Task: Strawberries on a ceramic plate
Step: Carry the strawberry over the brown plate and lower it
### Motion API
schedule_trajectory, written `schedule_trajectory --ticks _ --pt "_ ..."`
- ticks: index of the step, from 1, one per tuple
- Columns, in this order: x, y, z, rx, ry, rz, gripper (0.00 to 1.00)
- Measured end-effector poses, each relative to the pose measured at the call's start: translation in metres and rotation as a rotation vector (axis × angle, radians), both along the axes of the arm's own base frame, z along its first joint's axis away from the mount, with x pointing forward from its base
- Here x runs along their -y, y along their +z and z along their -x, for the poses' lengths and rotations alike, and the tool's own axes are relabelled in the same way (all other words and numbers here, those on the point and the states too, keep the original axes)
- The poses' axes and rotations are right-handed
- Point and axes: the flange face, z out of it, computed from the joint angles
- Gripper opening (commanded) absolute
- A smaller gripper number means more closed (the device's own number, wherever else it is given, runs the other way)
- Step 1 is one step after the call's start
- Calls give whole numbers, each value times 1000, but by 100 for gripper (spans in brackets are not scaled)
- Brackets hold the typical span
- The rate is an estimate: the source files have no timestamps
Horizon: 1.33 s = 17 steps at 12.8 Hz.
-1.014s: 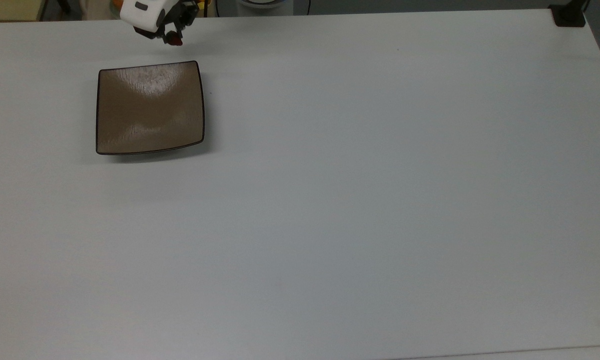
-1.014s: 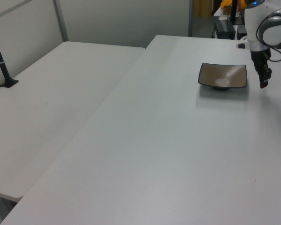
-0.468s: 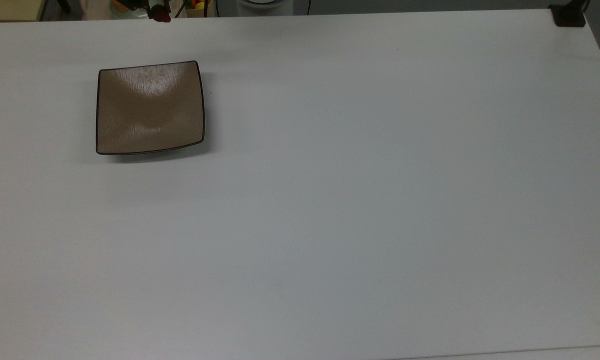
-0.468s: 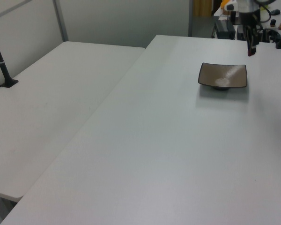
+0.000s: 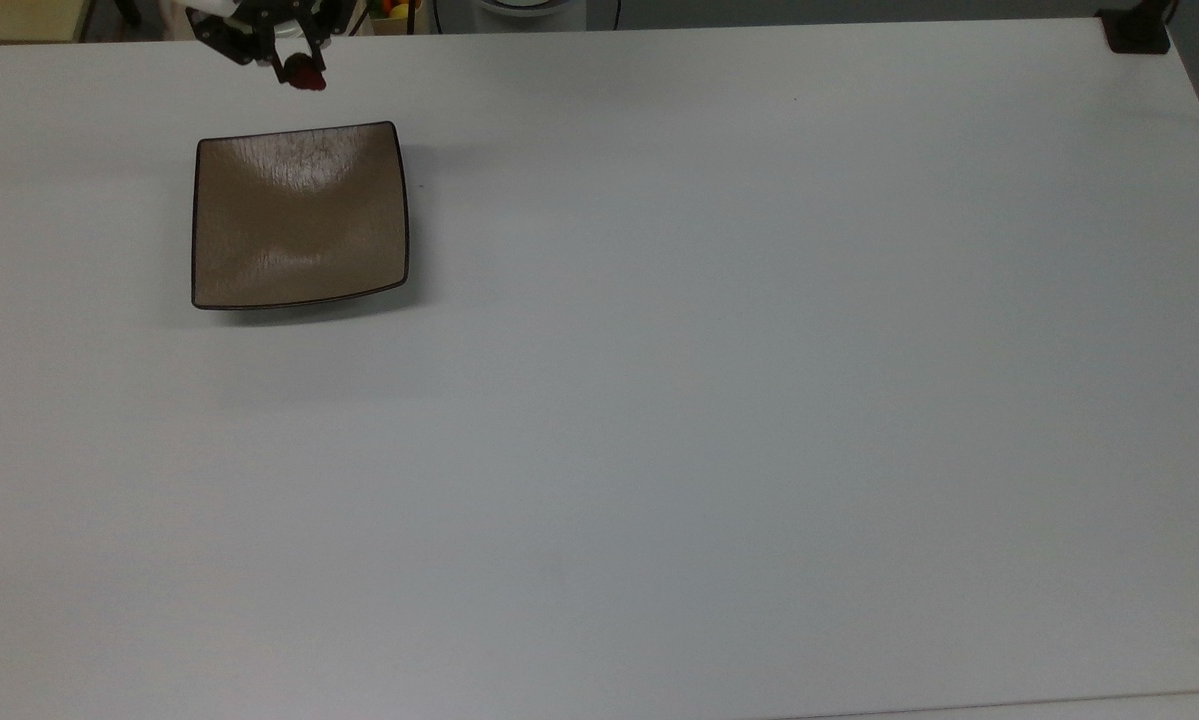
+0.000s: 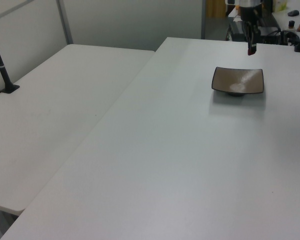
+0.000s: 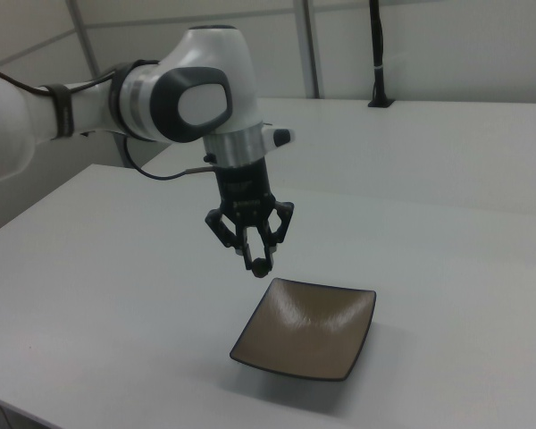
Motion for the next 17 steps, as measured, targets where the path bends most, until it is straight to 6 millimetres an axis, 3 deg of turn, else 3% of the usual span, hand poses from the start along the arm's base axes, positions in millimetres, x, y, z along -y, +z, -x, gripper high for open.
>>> schedule_trajectory --ticks 4,8,12,14,15,16,17 --pt "13 -36 -27 31 -5 7 0" --pt "22 -81 -39 -21 -14 0 0" --pt "22 -112 -49 -20 -6 0 1" --pt "23 -130 -55 -16 -1 1 7" --pt "23 -136 -57 -16 0 1 14" --pt "23 -140 -58 -18 1 1 34" --pt "23 -144 -59 -23 2 0 68"
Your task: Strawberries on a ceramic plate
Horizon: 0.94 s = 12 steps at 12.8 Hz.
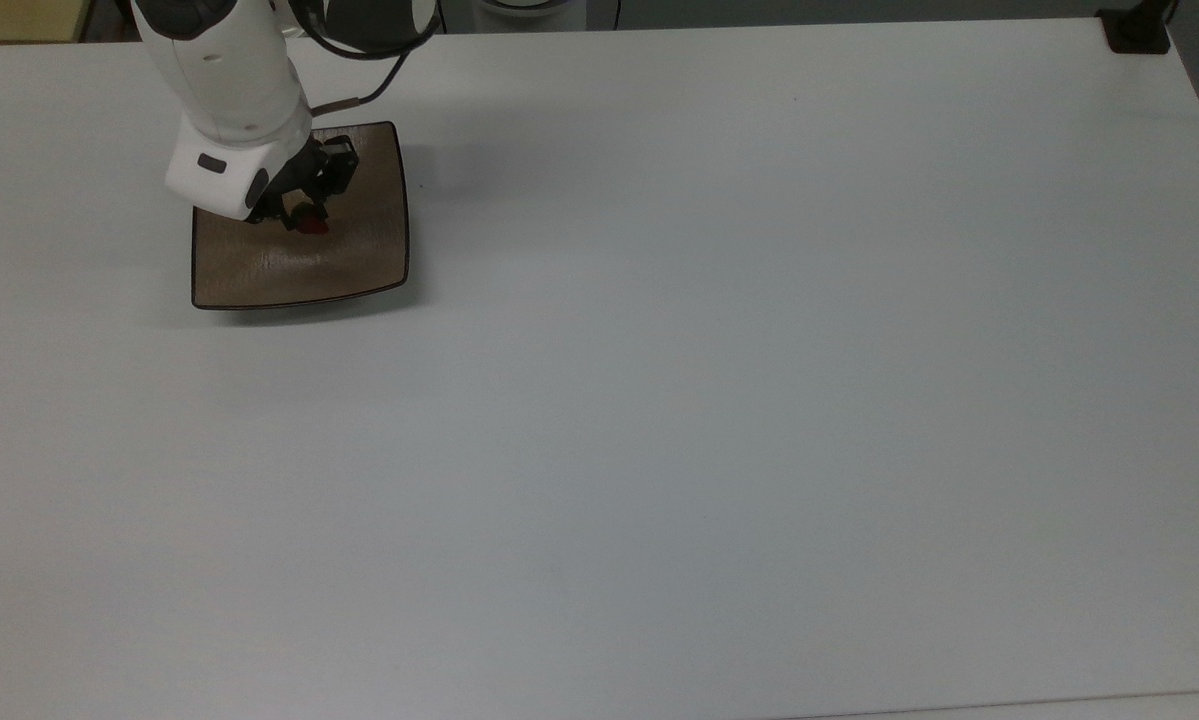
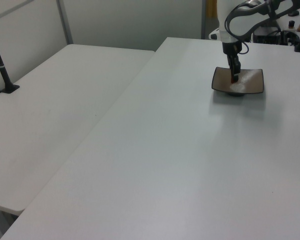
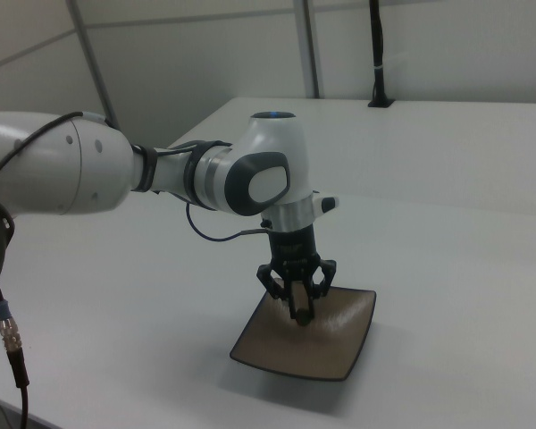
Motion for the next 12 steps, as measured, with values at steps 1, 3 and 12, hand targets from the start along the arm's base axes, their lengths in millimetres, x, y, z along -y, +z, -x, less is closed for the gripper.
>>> schedule_trajectory --ticks 1,3,12 --pt "0 -2 0 -2 1 0 76" --pt "-1 -2 0 -3 2 -1 100" --pt "-19 96 12 117 24 15 100"
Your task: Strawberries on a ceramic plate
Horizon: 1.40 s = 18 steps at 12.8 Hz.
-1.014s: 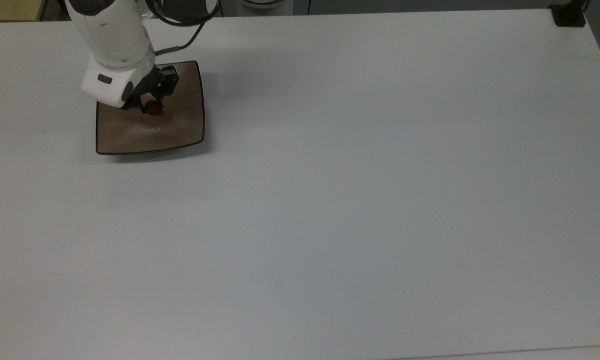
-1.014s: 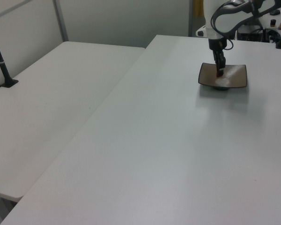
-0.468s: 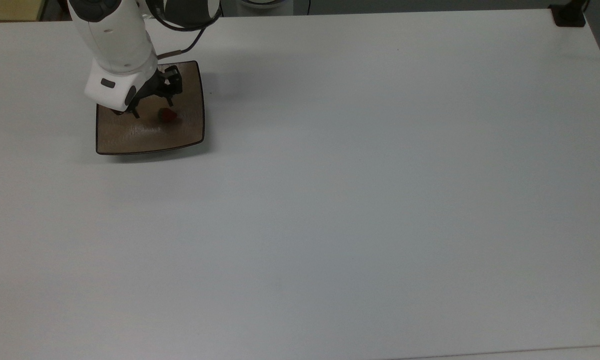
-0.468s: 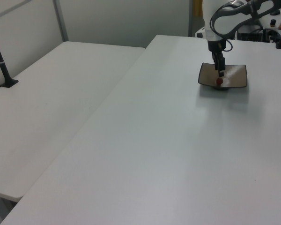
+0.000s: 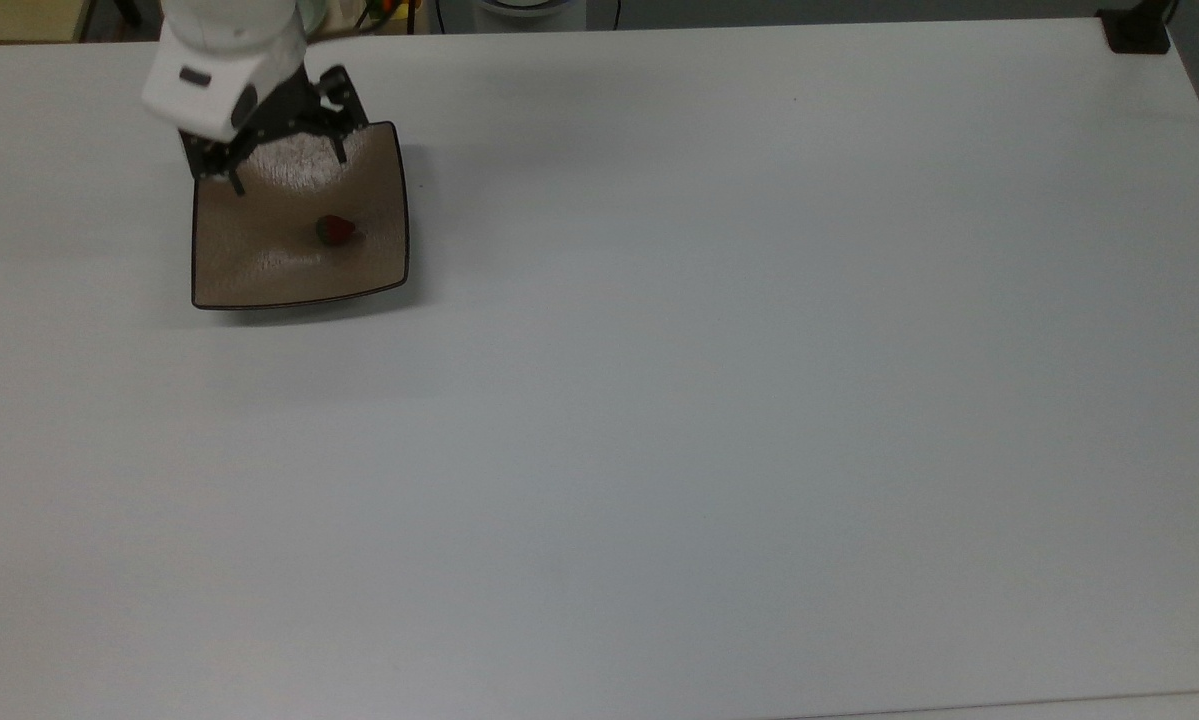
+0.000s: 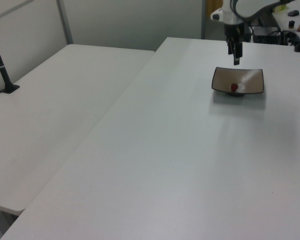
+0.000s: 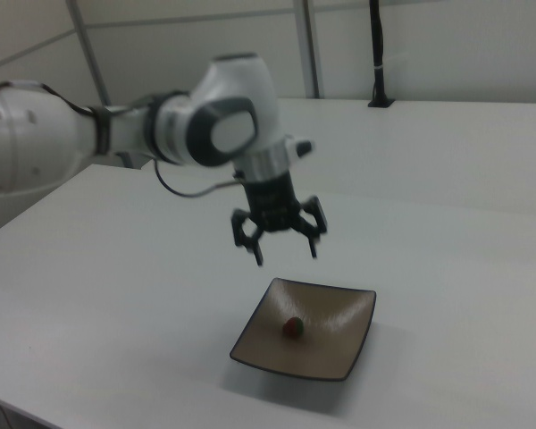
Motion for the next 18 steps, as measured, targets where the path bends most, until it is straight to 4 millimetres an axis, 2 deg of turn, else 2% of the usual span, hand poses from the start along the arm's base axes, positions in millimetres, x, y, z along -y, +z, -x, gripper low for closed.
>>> schedule_trajectory --ticks 2,4,5,6,7,8,13,18 --pt "-10 50 19 26 4 2 100" --pt "-20 84 36 28 -28 -3 100" --pt "-35 105 46 32 -63 -6 100" --pt "-45 114 50 35 -86 -8 100" --pt "-65 121 55 36 -119 -17 100" --pt "-86 124 57 40 -159 -41 100" --pt "-149 125 53 79 -295 -121 100" --pt "-160 112 28 160 -434 -197 100"
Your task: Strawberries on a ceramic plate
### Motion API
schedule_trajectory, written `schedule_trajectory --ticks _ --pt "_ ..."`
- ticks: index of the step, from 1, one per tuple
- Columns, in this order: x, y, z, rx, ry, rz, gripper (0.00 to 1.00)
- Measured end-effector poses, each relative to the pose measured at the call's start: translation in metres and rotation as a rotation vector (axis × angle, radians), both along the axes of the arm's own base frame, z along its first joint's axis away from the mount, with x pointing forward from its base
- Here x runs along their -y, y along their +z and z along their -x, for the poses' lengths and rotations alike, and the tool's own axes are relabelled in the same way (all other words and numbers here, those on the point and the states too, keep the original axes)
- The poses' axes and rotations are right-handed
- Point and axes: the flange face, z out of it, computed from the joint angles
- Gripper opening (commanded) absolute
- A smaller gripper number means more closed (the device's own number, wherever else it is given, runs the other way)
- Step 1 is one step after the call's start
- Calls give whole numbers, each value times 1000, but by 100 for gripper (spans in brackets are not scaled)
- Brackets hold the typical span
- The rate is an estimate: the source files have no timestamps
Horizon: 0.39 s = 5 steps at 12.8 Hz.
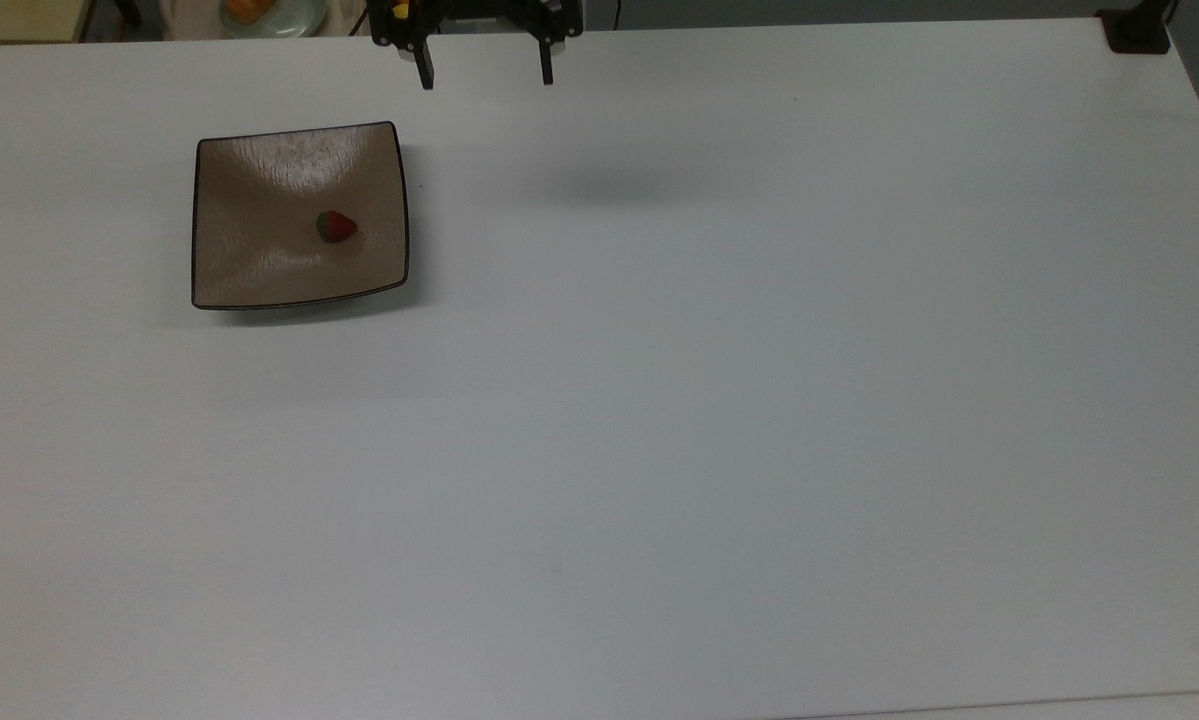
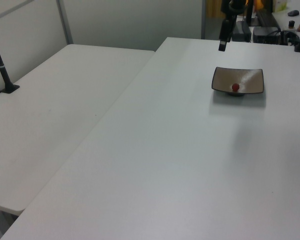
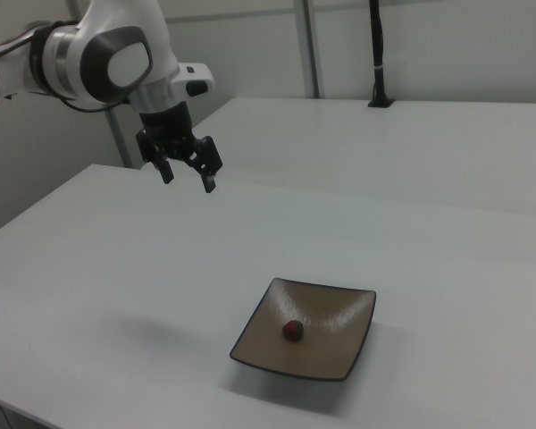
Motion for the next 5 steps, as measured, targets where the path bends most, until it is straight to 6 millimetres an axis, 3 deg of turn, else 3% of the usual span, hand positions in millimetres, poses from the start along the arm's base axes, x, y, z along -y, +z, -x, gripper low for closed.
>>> schedule_trajectory --ticks 5 --pt "1 -2 -3 3 -10 -3 100"
